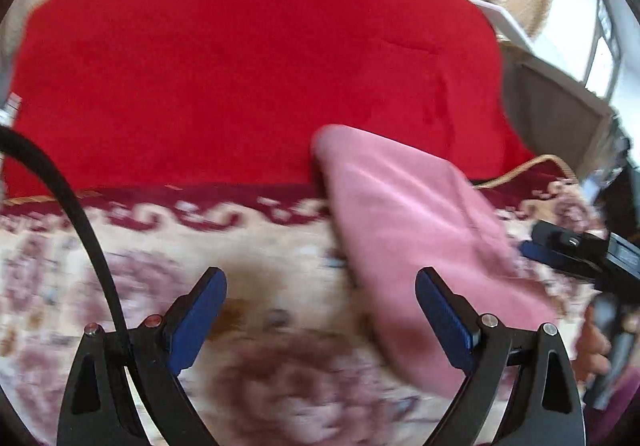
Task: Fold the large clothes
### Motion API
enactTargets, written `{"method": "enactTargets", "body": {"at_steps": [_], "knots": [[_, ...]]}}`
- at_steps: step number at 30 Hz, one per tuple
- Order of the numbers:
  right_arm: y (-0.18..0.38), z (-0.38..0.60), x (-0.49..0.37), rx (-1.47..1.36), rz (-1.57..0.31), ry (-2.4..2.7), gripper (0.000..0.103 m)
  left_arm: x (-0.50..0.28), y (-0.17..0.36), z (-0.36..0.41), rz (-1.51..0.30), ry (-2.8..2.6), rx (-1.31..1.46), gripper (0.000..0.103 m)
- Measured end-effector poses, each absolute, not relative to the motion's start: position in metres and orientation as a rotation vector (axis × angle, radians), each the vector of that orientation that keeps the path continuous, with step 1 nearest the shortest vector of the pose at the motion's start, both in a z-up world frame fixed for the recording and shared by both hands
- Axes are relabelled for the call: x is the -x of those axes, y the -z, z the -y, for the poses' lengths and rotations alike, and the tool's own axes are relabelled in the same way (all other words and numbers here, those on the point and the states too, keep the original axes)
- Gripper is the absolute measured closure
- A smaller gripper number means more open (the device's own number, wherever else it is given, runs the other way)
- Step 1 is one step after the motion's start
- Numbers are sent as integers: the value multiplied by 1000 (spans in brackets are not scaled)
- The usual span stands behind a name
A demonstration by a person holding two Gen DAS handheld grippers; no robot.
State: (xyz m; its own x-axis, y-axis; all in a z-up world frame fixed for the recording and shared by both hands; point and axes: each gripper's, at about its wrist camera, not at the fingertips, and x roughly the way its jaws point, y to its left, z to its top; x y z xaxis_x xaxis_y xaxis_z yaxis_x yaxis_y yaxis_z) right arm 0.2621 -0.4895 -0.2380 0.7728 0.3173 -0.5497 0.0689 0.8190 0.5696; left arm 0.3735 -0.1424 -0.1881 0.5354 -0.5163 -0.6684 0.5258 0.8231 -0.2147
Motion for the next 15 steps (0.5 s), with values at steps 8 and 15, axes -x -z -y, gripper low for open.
{"method": "enactTargets", "body": {"at_steps": [8, 15], "knots": [[282, 572, -246, -876, -718, -98, 19, -399, 213, 170, -960, 731, 96, 8], [322, 588, -269, -952, -830, -151, 19, -411, 234, 191, -1068, 838, 121, 8]]}}
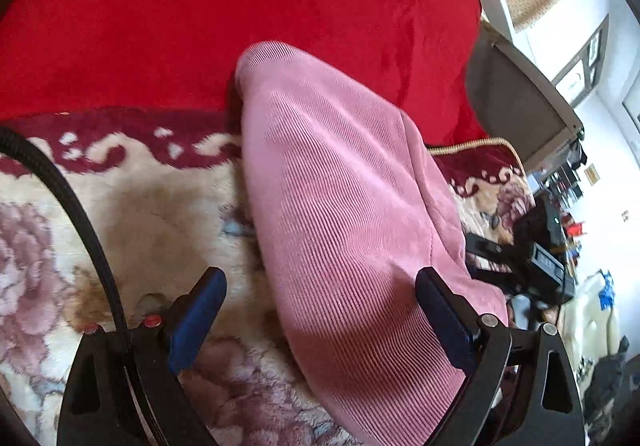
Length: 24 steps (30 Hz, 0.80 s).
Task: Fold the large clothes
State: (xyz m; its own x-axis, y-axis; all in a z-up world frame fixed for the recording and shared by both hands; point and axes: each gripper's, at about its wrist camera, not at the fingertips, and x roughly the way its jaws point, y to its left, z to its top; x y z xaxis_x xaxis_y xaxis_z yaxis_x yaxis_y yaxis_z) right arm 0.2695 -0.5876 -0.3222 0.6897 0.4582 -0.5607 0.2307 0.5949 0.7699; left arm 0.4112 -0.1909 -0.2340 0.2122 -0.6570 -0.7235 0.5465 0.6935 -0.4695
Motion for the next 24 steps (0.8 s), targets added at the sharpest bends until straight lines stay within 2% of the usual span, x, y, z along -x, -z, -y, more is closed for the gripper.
{"method": "enactTargets", "body": {"at_steps": [3, 9, 14, 16, 18, 21, 24], "knots": [[329, 589, -280, -952, -817, -197, 15, -417, 242, 196, -1097, 877, 137, 8], [329, 575, -308, -906, -802, -270, 14, -431, 259, 206, -1173, 935, 196, 8], [329, 555, -329, -872, -790, -292, 13, -429, 260, 216, -1160, 961, 202, 8], [328, 549, -333, -866, -787, -298, 16, -423, 255, 223, -1123, 965, 177, 16], [326, 545, -332, -877, -787, -315, 31, -418, 251, 227, -1082, 949, 134, 27], [317, 539, -328, -852, -777, -308, 43, -416, 246, 224, -1052, 951, 145, 43], [301, 531, -321, -809, -758, -294, 49, -408, 236, 221, -1020, 962, 144, 47]]}}
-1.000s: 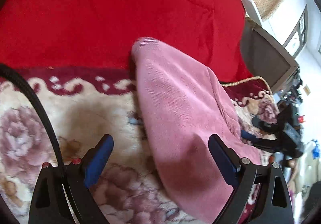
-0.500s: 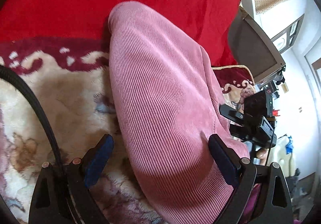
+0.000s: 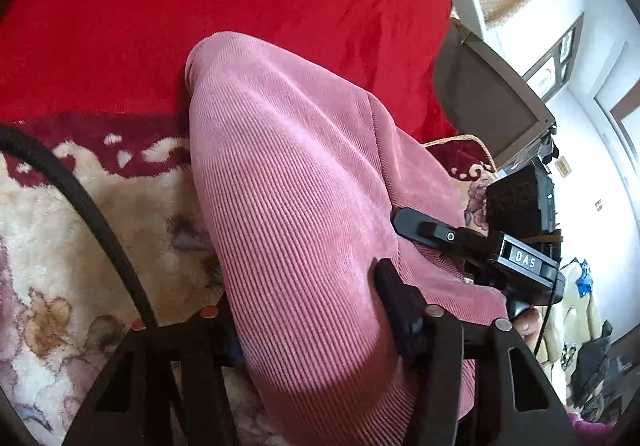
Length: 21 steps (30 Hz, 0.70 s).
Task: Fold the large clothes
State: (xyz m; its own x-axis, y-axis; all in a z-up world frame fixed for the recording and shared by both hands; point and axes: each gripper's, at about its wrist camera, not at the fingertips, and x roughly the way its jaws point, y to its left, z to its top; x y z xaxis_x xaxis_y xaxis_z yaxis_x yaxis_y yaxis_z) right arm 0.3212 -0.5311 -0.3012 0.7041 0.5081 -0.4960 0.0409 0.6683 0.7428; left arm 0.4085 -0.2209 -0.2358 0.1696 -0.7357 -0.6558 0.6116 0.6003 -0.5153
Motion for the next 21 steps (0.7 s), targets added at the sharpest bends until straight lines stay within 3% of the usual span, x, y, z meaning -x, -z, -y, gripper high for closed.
{"method": "enactTargets", "body": {"at_steps": [11, 21], "knots": [[242, 485, -271, -734, -649, -353, 51, -341, 167, 164, -845, 937, 41, 47], [249, 426, -205, -726, -656, -383, 51, -288, 174, 120, -911, 846, -17, 47]]}}
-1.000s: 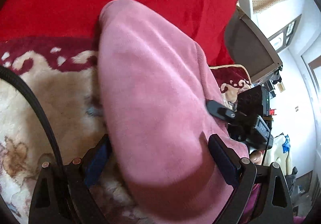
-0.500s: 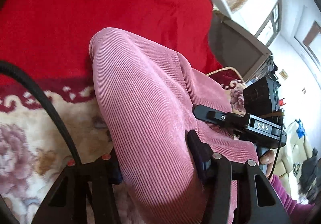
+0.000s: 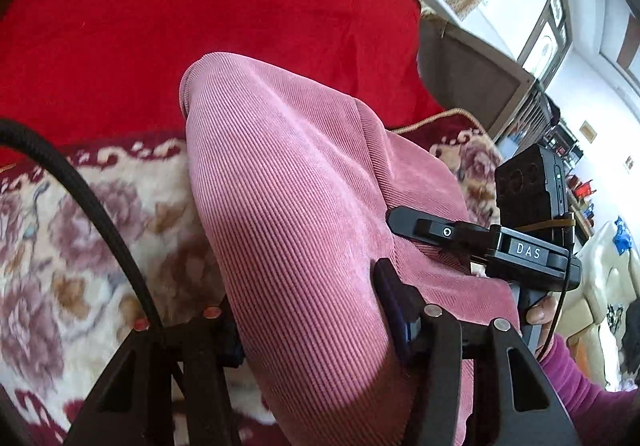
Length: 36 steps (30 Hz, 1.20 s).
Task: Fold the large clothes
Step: 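Release the bundle and lift both grippers away from the jacket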
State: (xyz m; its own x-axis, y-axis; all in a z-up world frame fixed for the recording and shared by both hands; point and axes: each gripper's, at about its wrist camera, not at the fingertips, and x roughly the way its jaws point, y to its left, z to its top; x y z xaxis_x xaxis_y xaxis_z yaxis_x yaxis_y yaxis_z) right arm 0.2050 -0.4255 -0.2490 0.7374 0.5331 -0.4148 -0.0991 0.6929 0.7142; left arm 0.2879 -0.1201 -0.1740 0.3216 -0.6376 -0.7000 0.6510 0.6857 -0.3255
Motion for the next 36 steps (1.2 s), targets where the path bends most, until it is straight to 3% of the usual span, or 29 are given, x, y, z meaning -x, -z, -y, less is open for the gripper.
{"method": "enactTargets", "body": {"at_steps": [2, 5, 7, 11, 19, 25, 30, 36], "knots": [[260, 419, -200, -740, -673, -378, 51, -286, 189, 118, -940, 827, -20, 45], [285, 407, -208, -755, -735, -340, 51, -297, 224, 122, -1064, 757, -61, 32], [302, 405, -212, -763, -796, -305, 46, -303, 239, 119, -1122, 716, -29, 26], [293, 404, -202, -738, -796, -253, 37, -287, 223, 111, -1064, 671, -74, 25], [243, 424, -157, -605, -674, -52, 37, -226, 187, 103, -787, 506, -225, 25], [216, 393, -193, -494, -680, -131, 45, -219, 206, 108, -818, 482, -279, 25], [269, 384, -245, -484, -895, -63, 46, -224, 227, 108, -859, 490, -229, 21], [249, 386, -215, -468, -832, -70, 46, -209, 206, 89, -791, 416, -205, 21]]}}
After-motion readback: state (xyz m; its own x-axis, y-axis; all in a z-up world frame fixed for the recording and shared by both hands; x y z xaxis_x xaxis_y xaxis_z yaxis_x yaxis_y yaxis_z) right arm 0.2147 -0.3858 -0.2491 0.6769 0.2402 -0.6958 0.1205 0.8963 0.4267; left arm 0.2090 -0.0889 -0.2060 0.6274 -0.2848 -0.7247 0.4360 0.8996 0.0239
